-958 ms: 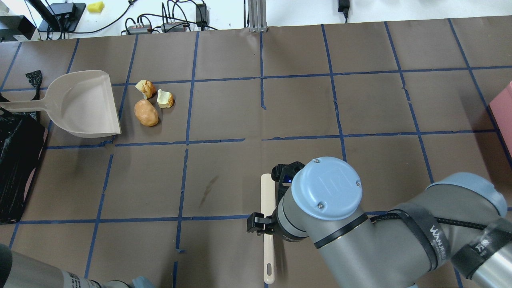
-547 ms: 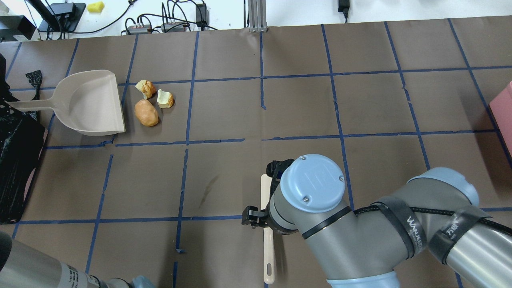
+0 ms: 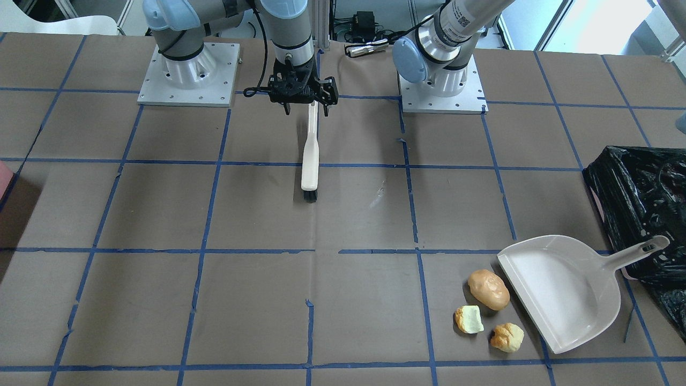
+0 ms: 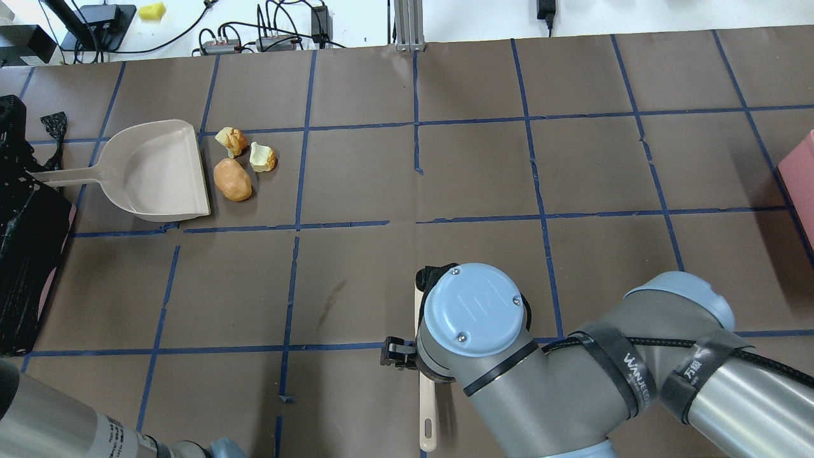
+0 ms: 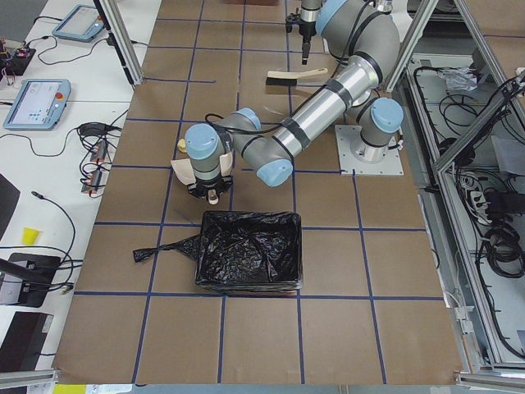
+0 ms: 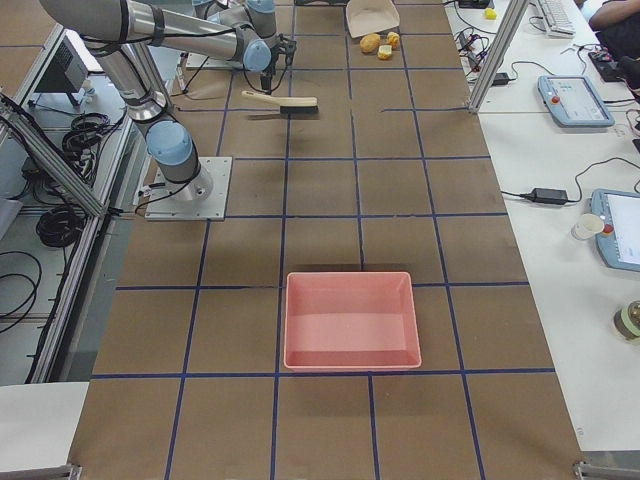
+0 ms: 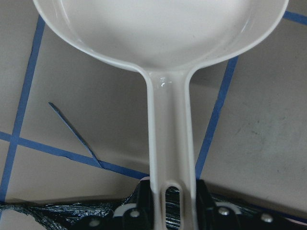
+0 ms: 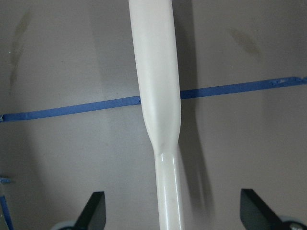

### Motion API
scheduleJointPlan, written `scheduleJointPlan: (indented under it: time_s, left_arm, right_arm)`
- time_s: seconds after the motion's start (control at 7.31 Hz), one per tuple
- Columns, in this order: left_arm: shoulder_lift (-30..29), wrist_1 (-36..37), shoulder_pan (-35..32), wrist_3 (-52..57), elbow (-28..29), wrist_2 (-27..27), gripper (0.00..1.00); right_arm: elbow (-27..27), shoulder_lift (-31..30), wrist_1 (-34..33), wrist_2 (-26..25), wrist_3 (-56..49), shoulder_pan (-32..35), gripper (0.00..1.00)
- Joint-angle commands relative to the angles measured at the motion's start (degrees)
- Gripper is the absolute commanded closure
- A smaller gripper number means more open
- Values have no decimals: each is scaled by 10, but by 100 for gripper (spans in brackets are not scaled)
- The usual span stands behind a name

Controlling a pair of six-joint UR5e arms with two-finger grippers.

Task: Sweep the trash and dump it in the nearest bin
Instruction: 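Grasp the white brush handle with the right gripper and lift it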

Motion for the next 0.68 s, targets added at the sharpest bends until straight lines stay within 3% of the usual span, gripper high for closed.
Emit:
scheduleJointPlan:
  time_s: [0.0, 0.27, 0.55]
  left_arm:
    - [-3, 11, -3, -3, -11, 4, 100]
    - [-10, 21, -4, -1, -12, 3, 100]
    - [-10, 23, -4, -2, -16, 1, 100]
  right_arm:
    - [3, 7, -10, -15, 4, 12, 1]
    - [16, 25, -64, -38, 36, 32, 0]
    - [17, 40, -72, -55, 68, 48, 1]
